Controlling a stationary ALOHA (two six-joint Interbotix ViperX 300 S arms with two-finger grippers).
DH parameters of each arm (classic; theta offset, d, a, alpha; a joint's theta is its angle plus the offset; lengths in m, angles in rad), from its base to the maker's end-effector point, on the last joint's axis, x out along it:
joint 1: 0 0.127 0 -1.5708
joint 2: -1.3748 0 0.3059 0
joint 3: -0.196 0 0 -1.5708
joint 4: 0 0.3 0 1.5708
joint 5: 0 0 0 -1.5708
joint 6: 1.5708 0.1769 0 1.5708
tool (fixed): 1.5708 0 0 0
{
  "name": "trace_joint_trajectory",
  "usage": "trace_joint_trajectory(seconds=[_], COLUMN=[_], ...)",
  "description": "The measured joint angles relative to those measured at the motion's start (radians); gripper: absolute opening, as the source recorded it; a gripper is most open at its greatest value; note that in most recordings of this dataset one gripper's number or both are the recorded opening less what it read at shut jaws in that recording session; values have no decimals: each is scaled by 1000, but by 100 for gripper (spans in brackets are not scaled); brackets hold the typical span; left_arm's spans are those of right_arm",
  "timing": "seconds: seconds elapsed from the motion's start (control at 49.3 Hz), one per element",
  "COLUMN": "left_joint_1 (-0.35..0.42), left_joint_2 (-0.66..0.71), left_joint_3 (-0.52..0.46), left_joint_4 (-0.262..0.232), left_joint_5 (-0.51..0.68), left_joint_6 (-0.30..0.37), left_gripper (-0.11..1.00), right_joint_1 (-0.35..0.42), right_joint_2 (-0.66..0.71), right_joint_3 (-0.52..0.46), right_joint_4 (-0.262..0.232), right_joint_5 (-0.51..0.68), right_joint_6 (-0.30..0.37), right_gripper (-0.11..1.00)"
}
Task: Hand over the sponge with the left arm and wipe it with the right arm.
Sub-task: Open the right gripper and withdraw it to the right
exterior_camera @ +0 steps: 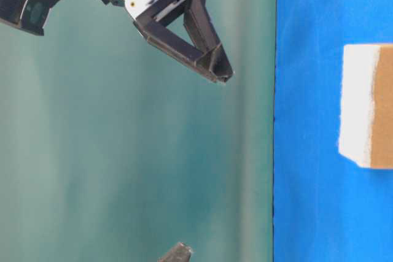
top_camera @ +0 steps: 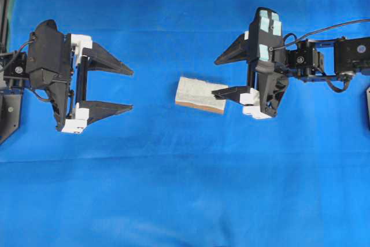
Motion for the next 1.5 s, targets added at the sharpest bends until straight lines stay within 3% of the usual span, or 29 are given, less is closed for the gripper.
trace_joint_trajectory(seconds=[0.345, 0.548, 0.792, 1.137, 1.32, 1.502], left_joint_1=[-2, 0, 0, 0, -2, -2], left_joint_2=[-26, -143, -344, -624, -721, -770], left_joint_3=[0, 21, 66, 167, 201, 236], left_joint_4=[0, 0, 0, 0, 0, 0], left_joint_5=[11, 81, 209, 336, 426, 451], left_joint_6=[-3, -6, 3, 49, 49, 49], left_gripper=[83, 83, 83, 83, 83, 83], right_joint_1=[2, 5, 5, 5, 5, 5], right_joint_2=[-44, -212, -511, -848, -969, -1008], right_joint_3=[18, 95, 227, 425, 518, 595], right_joint_4=[0, -2, -2, -2, 9, 37], right_joint_5=[3, 26, 89, 156, 160, 133], right_joint_6=[3, 5, 3, 6, 17, 18], right_gripper=[73, 73, 73, 73, 72, 72])
